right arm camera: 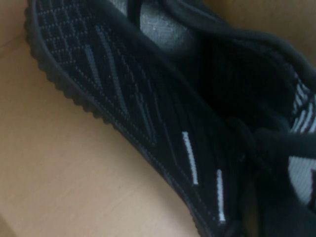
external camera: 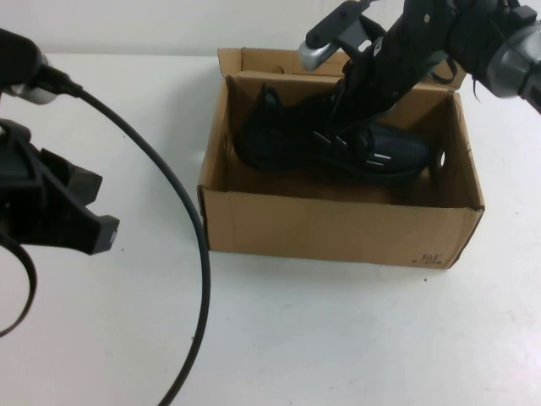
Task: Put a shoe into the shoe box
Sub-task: Place the shoe in the shoe box
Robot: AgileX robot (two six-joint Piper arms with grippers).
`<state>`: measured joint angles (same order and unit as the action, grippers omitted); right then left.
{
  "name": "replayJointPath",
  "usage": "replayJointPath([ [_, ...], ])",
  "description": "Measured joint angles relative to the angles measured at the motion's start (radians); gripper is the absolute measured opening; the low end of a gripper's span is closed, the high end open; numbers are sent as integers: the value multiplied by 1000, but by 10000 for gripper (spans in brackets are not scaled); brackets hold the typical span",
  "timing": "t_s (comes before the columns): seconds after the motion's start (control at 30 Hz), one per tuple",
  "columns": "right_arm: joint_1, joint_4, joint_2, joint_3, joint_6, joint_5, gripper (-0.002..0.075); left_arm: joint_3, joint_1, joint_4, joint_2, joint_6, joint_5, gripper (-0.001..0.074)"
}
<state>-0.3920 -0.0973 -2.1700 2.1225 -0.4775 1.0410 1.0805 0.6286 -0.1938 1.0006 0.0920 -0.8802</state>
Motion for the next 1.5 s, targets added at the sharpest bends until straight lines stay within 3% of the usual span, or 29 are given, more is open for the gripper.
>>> replayJointPath([
  [0.8,0,8,-52,2,1,-84,20,0,0,5,0,0,0,1],
  [1.2,0,6,-55,5,-3,-92,231,0,0,7,0,0,0,1],
  [1.5,0,4,-9,5,-1,-95,269,0,0,7,0,-3,0,1],
])
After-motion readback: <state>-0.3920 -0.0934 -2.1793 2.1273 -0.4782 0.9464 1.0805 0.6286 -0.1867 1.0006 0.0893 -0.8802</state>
